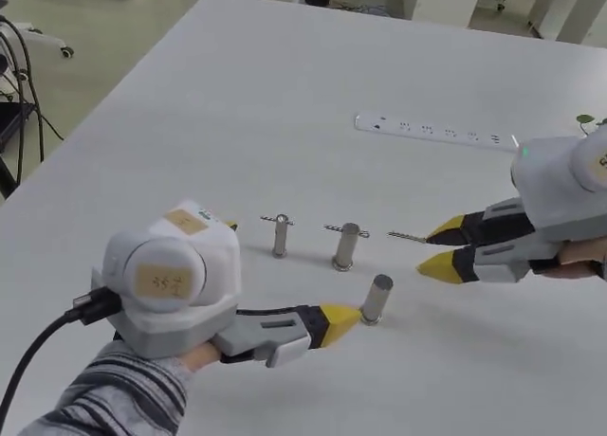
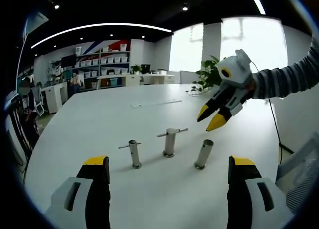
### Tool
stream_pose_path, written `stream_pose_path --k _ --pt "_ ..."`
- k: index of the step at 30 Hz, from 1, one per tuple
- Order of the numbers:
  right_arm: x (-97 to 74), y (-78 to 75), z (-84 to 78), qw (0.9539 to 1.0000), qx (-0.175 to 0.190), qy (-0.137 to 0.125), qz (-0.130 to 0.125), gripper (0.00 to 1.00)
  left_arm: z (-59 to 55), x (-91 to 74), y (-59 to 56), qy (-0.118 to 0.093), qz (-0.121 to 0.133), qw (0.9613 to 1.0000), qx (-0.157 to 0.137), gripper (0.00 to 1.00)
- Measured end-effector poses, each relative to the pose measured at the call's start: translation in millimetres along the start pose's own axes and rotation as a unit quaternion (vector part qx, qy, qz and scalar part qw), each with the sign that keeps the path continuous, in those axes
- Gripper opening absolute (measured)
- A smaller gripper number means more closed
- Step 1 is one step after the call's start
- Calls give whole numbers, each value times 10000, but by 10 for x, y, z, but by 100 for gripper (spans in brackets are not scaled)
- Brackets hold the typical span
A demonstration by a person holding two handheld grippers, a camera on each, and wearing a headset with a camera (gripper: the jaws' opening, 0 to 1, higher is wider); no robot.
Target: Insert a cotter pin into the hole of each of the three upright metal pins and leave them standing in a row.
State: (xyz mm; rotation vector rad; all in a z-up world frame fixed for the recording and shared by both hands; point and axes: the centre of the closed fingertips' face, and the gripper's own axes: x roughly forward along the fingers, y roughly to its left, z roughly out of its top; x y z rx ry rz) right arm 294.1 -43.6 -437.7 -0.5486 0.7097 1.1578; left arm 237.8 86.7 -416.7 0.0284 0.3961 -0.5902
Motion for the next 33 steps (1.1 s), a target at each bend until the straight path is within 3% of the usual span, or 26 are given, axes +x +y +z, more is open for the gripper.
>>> stream_pose_path --k 10,18,33 --pt "207 -375 -70 9994 144 300 -111 21 -30 23 -17 43 -4 10000 15 98" --pt "380 -561 -299 9971 113 750 -68 18 -39 28 -14 43 -9 10000 -61 98" --pt "441 -647 -341 9941 -63 1077 -138 6 -51 29 11 72 4 9999 -93 97"
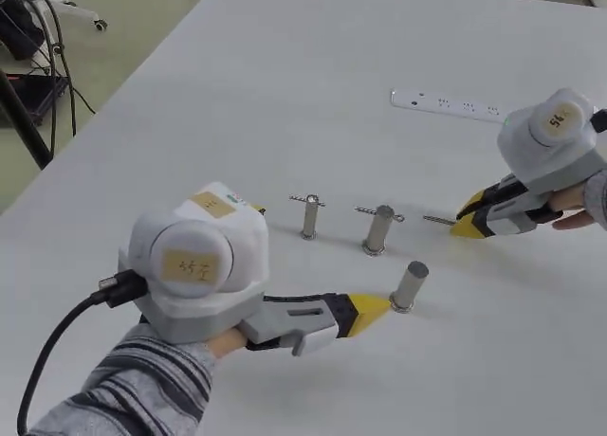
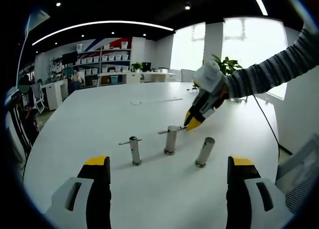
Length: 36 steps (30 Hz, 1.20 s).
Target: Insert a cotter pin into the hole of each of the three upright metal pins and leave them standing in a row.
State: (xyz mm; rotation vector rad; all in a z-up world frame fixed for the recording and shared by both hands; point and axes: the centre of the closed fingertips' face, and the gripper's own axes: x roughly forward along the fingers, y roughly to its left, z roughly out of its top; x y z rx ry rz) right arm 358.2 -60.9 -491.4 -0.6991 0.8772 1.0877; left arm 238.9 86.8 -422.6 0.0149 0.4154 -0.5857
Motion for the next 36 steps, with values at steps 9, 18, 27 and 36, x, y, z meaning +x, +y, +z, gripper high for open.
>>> stream_pose_path --k 9,18,27,36 --pt "16 25 9 9997 -204 150 -53 0 -1 -4 5 3 6 10000 -10 96" --pt "4 23 6 9988 -406 200 -175 0 16 -24 29 -23 65 10000 45 93" --pt "-133 18 71 9984 -337 -187 -407 0 11 -23 25 -28 65 10000 43 89" --pt "-361 201 137 9956 -585 -487 -545 0 19 -50 -17 -24 87 9996 263 79"
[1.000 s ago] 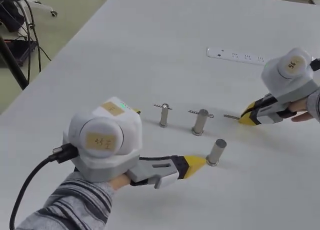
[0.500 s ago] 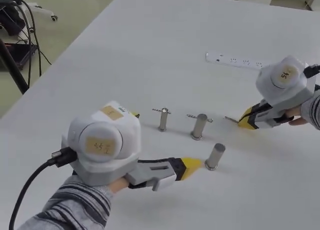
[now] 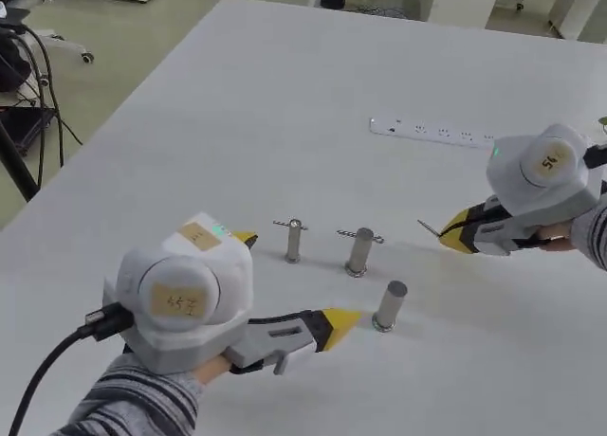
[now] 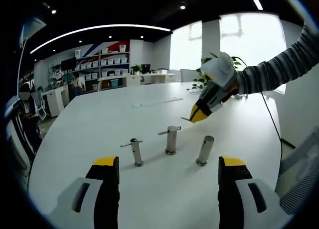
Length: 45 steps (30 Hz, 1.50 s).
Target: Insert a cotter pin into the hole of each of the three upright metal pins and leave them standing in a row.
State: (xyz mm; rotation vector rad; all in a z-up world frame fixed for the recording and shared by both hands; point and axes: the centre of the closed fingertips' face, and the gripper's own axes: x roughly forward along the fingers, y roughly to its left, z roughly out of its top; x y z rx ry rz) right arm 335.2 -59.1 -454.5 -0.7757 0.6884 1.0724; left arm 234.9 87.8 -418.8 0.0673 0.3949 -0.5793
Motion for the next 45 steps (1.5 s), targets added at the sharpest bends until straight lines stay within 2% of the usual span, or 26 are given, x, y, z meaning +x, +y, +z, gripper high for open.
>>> stream_pose_path --k 4,9,15,20,25,30,33,40,45 --pt "-94 76 74 9998 -147 -138 -52 0 18 2 -32 -22 -18 10000 -28 77" --pt "-219 217 207 9983 -492 -313 -78 0 83 19 -135 -66 -158 9998 43 75" --pt "-318 401 359 9950 -841 -533 -56 0 189 43 -249 -179 -359 9992 -29 69" --pt "-382 599 472 9896 -1254 -701 -52 0 267 67 -332 -284 -519 9978 -286 64" --pt "-420 720 508 9856 -1491 -803 -16 0 315 85 -409 -342 -706 9951 -605 57" --pt "-471 878 537 9812 -1729 -858 30 0 318 101 -471 -313 -850 9928 -786 47" --pt "-500 999 561 9782 -1875 -889 93 0 319 99 -543 -291 -1021 9895 -978 40" --pt "-518 1204 614 9732 -2084 -956 172 0 272 85 -663 -164 -1250 9858 -1107 21" --pt "-506 1275 643 9713 -2166 -969 194 0 247 64 -714 -106 -1338 9840 -1168 14"
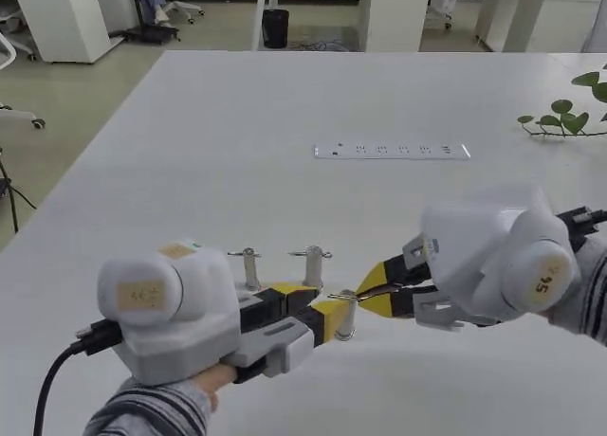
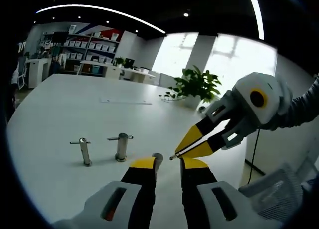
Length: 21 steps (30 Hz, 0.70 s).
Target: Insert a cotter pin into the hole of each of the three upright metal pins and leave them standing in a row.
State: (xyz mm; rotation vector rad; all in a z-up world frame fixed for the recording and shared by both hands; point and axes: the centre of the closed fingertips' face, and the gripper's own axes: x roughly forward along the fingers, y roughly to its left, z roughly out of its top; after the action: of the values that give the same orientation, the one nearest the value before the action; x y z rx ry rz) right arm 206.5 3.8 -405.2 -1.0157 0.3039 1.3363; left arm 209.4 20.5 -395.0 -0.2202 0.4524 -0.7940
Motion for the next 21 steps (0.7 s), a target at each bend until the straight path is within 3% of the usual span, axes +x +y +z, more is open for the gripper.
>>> stream_pose_path --k 14,21 --pt "5 43 63 10000 -48 -12 -2 0 7 -3 -90 -68 -224 9995 -220 0" --pt "4 61 40 10000 -11 32 -1 0 -19 11 -145 -37 -338 9994 -17 0"
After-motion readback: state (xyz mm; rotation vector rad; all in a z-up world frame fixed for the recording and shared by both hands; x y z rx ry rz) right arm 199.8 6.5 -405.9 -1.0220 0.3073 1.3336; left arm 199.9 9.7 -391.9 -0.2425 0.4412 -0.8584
